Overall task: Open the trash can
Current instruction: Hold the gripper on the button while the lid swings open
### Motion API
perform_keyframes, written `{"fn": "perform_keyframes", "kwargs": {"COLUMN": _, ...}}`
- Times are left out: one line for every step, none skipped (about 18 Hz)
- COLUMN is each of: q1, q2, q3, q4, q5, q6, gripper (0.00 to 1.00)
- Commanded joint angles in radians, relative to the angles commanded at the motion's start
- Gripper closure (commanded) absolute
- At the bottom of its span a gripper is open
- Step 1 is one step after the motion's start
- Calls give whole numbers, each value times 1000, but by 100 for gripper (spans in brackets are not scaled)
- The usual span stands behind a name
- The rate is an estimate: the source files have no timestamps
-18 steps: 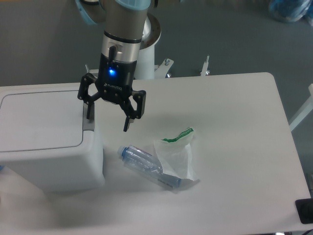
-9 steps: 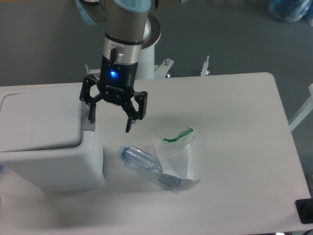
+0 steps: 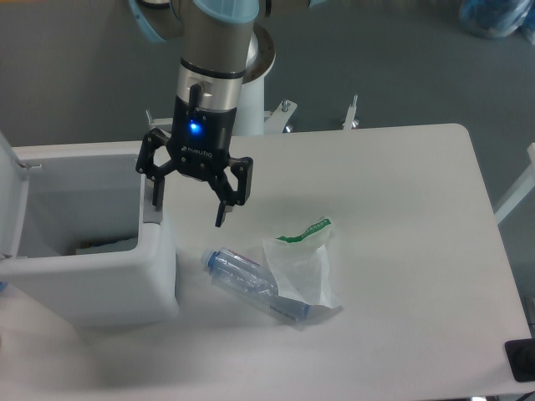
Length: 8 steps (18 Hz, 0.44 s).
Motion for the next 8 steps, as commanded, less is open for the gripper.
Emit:
{"fn": "perform_keyframes", "kwargs": {"q1": 8, "q2": -9, "q3": 12, "q4": 5, "q5": 0, "q6": 2, "gripper": 0}}
{"fn": "perform_keyframes", "kwargs": {"q1": 11, "q2": -18, "q3": 23, "q4": 6, "q5": 2, "q6": 2, "gripper": 0}}
{"fn": "perform_keyframes", "kwargs": {"q1": 20, "q2": -18, "q3": 31, "q4": 6, "q5": 0, "q6": 2, "gripper": 0}}
{"fn": "perform_keyframes", "kwargs": {"q1": 43, "q2": -20, "q3": 35, "q4": 9, "q5": 2, "q6": 3, "gripper": 0}}
{"fn": "perform_keyframes", "kwargs": {"q1": 55, "q2": -21, "q3": 42, "q4": 11, "q5": 3, "q6": 14, "gripper": 0}}
{"fn": "perform_keyframes", "kwargs": {"q1": 63, "q2": -21, "q3": 43, "q4": 9, "q5": 5, "q6": 37, "gripper": 0}}
{"fn": "perform_keyframes", "kwargs": {"q1": 81, "q2": -21, "q3": 42, "q4": 9, "q5": 5, "q6": 55, "gripper": 0}}
{"fn": "perform_keyframes", "kwargs": {"q1": 107, "q2": -20, "q3": 37, "q4": 8, "q5": 5, "q6": 69, "gripper": 0}}
